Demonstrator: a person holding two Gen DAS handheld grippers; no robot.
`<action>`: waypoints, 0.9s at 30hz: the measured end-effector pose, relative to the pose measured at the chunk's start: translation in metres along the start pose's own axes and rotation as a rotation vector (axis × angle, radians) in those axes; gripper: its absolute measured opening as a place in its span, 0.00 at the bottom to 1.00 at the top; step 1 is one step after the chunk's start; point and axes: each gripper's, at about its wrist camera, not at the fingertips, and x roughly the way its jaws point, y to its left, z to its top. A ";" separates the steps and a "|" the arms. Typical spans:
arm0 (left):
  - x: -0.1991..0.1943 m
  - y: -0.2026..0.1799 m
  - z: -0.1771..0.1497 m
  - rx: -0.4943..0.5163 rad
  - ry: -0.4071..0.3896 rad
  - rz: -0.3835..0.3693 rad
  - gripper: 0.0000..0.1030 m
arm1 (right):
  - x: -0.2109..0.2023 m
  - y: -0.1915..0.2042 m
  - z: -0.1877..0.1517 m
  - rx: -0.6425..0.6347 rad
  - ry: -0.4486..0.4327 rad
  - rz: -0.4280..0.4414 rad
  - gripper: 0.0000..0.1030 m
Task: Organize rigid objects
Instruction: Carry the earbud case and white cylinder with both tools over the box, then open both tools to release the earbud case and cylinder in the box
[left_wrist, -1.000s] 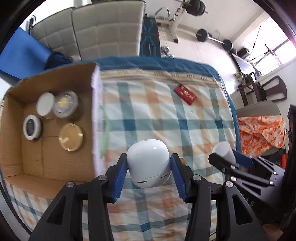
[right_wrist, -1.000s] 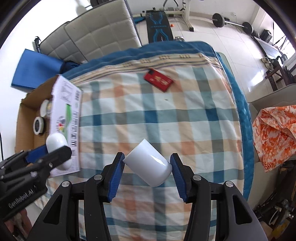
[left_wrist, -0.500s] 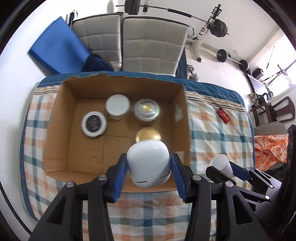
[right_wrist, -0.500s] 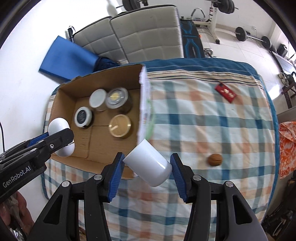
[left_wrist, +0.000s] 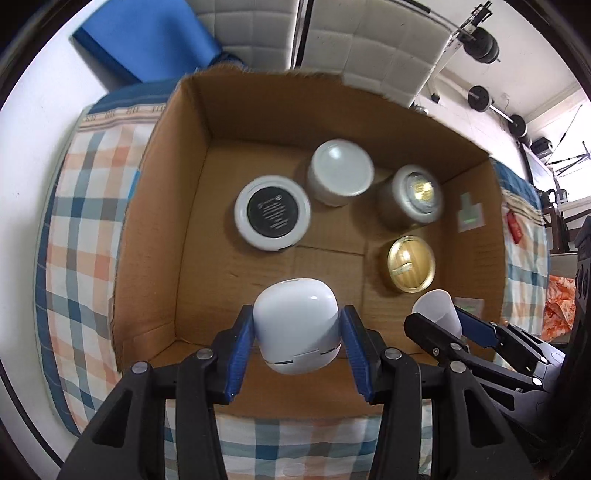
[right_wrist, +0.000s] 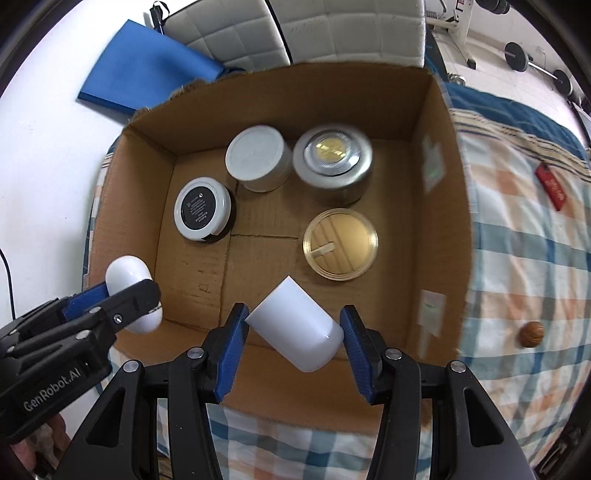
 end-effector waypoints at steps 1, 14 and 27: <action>0.009 0.005 0.003 0.000 0.017 0.000 0.43 | 0.009 0.003 0.001 0.002 0.013 0.005 0.52; 0.078 0.036 0.018 -0.011 0.156 -0.024 0.43 | 0.085 0.015 0.012 0.010 0.129 -0.024 0.53; 0.051 0.025 0.028 0.002 0.137 0.009 0.53 | 0.086 0.025 0.022 -0.010 0.146 -0.057 0.77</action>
